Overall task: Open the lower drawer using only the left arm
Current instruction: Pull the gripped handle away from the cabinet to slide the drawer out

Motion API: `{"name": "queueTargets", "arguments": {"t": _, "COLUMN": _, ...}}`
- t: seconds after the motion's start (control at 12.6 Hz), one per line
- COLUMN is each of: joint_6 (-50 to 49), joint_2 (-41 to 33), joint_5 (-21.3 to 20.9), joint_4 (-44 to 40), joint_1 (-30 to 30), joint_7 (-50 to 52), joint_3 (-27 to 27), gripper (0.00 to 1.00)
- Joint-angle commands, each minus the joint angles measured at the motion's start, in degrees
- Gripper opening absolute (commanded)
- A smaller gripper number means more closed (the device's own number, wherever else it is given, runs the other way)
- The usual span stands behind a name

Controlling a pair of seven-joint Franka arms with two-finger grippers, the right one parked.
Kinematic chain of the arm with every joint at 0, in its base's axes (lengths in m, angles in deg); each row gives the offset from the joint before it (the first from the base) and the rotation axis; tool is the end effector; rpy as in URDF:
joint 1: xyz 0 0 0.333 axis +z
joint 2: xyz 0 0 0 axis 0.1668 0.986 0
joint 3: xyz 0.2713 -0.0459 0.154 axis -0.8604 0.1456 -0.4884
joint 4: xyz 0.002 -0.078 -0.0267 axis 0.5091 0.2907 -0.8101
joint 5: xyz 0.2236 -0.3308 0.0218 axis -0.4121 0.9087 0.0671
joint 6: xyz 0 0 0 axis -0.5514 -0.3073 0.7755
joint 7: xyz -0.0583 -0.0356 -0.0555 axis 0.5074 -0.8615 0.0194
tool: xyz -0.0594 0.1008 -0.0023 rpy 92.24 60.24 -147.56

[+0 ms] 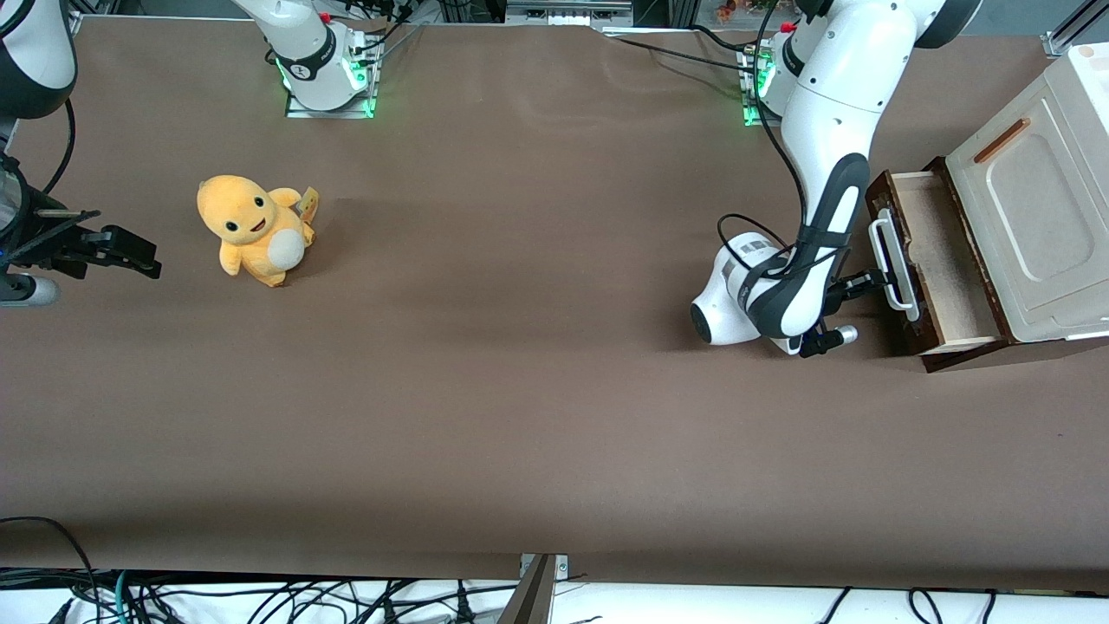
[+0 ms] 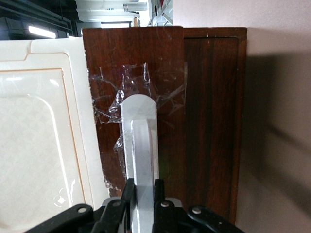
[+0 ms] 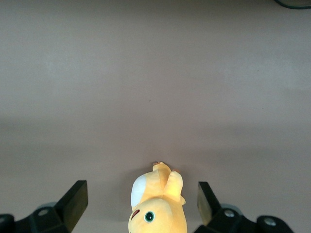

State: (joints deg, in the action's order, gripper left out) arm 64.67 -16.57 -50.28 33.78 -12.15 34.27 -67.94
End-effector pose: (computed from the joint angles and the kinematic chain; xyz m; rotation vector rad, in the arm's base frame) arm 0.5575 -0.1053 0.1597 -1.6932 -0.1992 0.2795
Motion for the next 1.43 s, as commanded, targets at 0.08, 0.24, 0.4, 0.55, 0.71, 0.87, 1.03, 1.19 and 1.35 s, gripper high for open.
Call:
{"name": "queueTargets", "arguments": {"t": 0.08, "joint_6": -1.7, "joint_2": -0.3, "joint_5": 3.7, "joint_4": -0.9, "joint_1": -1.2, "joint_7": -2.0, "joint_3": 0.0, "gripper": 0.1}}
{"name": "queueTargets", "arguments": {"t": 0.24, "joint_6": -1.7, "joint_2": -0.5, "joint_5": 3.8, "joint_4": -0.9, "joint_1": -1.2, "joint_7": -2.0, "joint_3": 0.0, "gripper": 0.1}}
{"name": "queueTargets", "arguments": {"t": 0.4, "joint_6": -1.7, "joint_2": -0.6, "joint_5": 3.8, "joint_4": -0.9, "joint_1": -1.2, "joint_7": -2.1, "joint_3": 0.0, "gripper": 0.1}}
{"name": "queueTargets", "arguments": {"t": 0.55, "joint_6": -1.7, "joint_2": -0.5, "joint_5": 3.8, "joint_4": -0.9, "joint_1": -1.2, "joint_7": -2.0, "joint_3": 0.0, "gripper": 0.11}}
{"name": "queueTargets", "arguments": {"t": 0.71, "joint_6": -1.7, "joint_2": -0.3, "joint_5": 3.8, "joint_4": -0.9, "joint_1": -1.2, "joint_7": -2.0, "joint_3": 0.0, "gripper": 0.15}}
{"name": "queueTargets", "arguments": {"t": 0.87, "joint_6": -1.6, "joint_2": -0.3, "joint_5": 3.8, "joint_4": -0.9, "joint_1": -1.1, "joint_7": -2.0, "joint_3": 0.0, "gripper": 0.47}}
{"name": "queueTargets", "arguments": {"t": 1.03, "joint_6": -1.3, "joint_2": -0.3, "joint_5": 3.8, "joint_4": -0.9, "joint_1": -0.8, "joint_7": -2.1, "joint_3": 0.0, "gripper": 0.92}}
{"name": "queueTargets", "arguments": {"t": 1.19, "joint_6": -1.2, "joint_2": -0.5, "joint_5": 4.5, "joint_4": -1.0, "joint_1": -0.8, "joint_7": -2.1, "joint_3": 0.0, "gripper": 1.0}}
{"name": "queueTargets", "arguments": {"t": 1.35, "joint_6": -1.2, "joint_2": -0.8, "joint_5": 5.2, "joint_4": -1.8, "joint_1": -0.8, "joint_7": -2.1, "joint_3": 0.1, "gripper": 1.0}}
